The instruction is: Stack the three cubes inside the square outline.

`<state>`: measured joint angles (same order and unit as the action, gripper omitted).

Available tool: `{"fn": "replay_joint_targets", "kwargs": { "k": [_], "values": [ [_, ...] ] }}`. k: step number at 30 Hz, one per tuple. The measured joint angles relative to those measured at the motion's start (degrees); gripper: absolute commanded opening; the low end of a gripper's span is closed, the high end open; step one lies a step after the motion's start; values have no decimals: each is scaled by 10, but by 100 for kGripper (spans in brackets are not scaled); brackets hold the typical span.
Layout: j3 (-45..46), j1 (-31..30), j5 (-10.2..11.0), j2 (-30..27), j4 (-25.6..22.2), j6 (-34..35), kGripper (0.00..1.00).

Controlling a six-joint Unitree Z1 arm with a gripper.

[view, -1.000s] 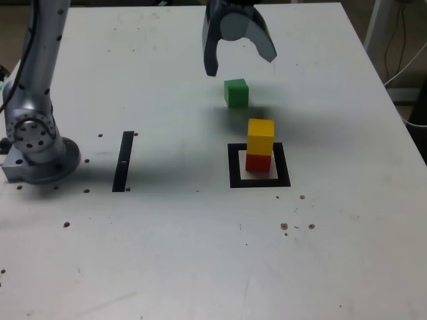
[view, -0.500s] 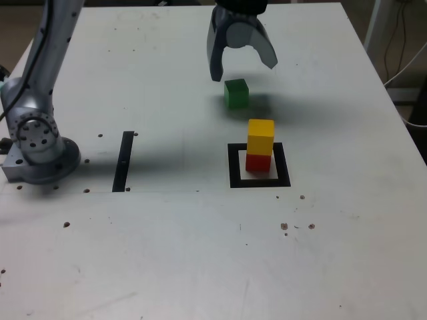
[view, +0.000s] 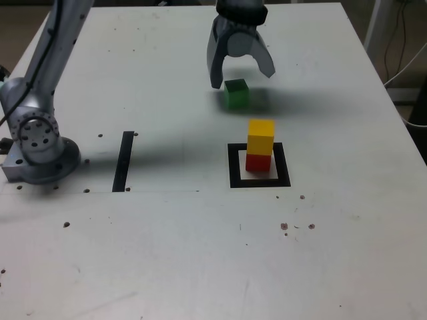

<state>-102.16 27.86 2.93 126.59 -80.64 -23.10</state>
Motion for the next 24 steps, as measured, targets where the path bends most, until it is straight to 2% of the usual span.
{"fn": "replay_joint_targets", "kwargs": {
  "k": [9, 15, 19, 24],
  "values": [
    [9, 0, -8, 24, 15, -2, 96],
    [9, 0, -9, 28, 18, -2, 89],
    [9, 0, -9, 30, 18, -2, 77],
    [10, 0, -1, 32, 16, 4, 49]
  ]
}}
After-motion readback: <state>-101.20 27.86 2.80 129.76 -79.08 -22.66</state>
